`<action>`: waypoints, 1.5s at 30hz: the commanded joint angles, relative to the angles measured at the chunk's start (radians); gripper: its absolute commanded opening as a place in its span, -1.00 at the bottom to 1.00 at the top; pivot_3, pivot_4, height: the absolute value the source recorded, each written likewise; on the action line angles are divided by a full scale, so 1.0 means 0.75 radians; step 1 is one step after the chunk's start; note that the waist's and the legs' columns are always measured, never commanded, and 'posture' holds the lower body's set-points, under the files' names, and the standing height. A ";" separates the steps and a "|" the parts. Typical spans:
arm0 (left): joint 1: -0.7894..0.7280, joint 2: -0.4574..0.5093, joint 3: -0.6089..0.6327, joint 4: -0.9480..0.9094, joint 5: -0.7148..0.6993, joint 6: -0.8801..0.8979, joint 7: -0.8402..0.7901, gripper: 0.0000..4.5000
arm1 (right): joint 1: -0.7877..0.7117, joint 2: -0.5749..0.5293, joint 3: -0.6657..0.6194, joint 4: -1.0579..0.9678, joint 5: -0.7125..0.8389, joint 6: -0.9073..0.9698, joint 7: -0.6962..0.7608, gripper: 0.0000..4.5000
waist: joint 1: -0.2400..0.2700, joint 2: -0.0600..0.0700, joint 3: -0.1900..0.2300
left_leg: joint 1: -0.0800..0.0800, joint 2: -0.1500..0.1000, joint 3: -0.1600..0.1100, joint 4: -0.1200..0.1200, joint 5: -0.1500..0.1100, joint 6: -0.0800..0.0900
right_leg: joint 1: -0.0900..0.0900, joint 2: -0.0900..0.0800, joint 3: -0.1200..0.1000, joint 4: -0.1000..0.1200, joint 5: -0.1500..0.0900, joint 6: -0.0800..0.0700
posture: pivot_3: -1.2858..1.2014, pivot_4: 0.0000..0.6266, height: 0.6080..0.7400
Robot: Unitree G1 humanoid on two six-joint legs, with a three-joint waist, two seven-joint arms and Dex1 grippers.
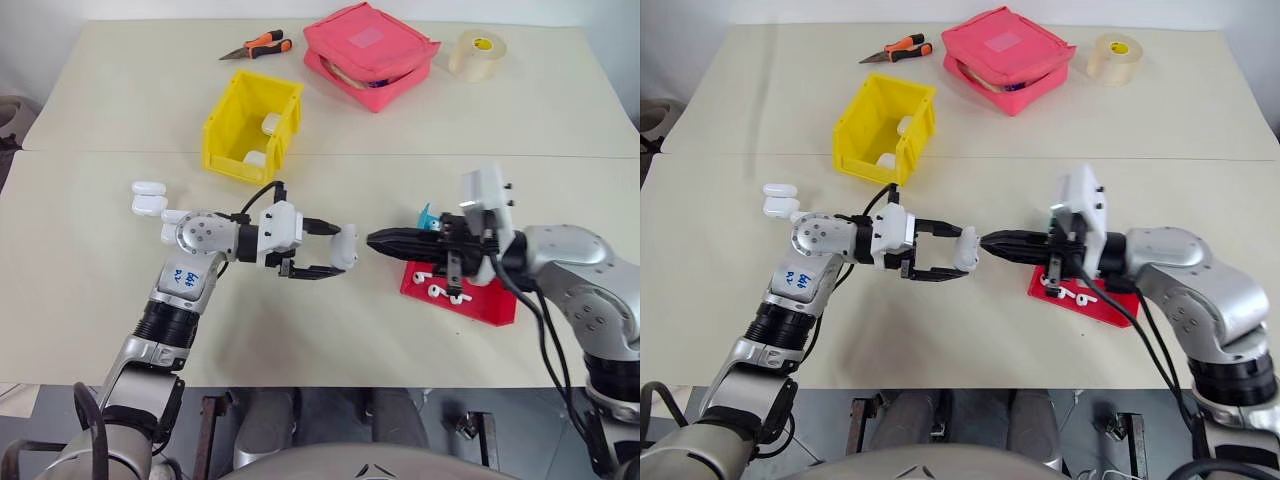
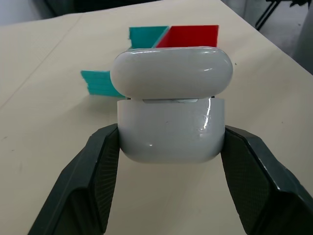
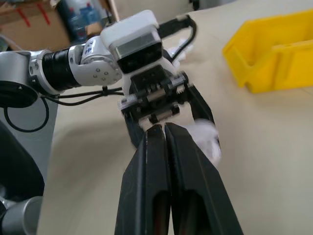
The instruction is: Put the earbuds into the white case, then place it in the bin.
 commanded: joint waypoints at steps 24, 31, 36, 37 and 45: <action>0.283 -0.005 0.247 -0.319 -0.283 0.124 0.166 0.23 | 0.410 0.027 -0.399 -0.014 -0.090 -0.359 0.115 -0.26 | -0.004 0.000 0.000 | -0.006 0.001 -0.001 0.003 0.000 0.000 | -0.003 0.000 -0.003 0.000 0.000 0.001 | 0.03 -0.52 1.00; 0.454 -0.014 0.516 -0.372 -0.298 0.231 0.550 0.23 | 0.435 0.032 -0.443 -0.007 -0.204 -0.563 0.102 0.78 | 0.001 0.000 0.000 | -0.003 0.001 -0.004 0.003 0.000 -0.001 | -0.003 0.000 0.001 0.002 0.000 0.001 | 0.03 -0.52 1.00; 0.385 -0.037 0.618 -0.325 -0.324 0.322 0.745 0.23 | 0.436 0.046 -0.436 0.012 -0.223 -0.604 0.079 0.99 | 0.004 0.000 0.000 | -0.003 0.000 -0.004 0.003 0.000 -0.001 | -0.002 0.000 0.001 0.002 0.001 0.001 | 0.03 -0.52 1.00; 0.339 -0.033 0.621 -0.291 -0.331 0.372 0.769 0.23 | 0.439 0.044 -0.427 0.014 -0.227 -0.606 0.081 0.99 | 0.005 0.000 0.000 | -0.003 0.000 -0.004 0.003 0.000 -0.001 | -0.002 0.000 0.001 0.002 0.001 0.001 | 0.03 -0.52 1.00; -0.231 0.020 0.568 0.278 -0.172 0.477 0.945 0.23 | 0.435 0.055 -0.366 0.028 -0.256 -0.602 0.065 0.99 | -0.001 -0.001 0.001 | -0.003 -0.001 0.000 0.004 0.000 -0.001 | -0.002 0.000 -0.002 0.003 0.001 0.001 | 0.03 -0.52 1.00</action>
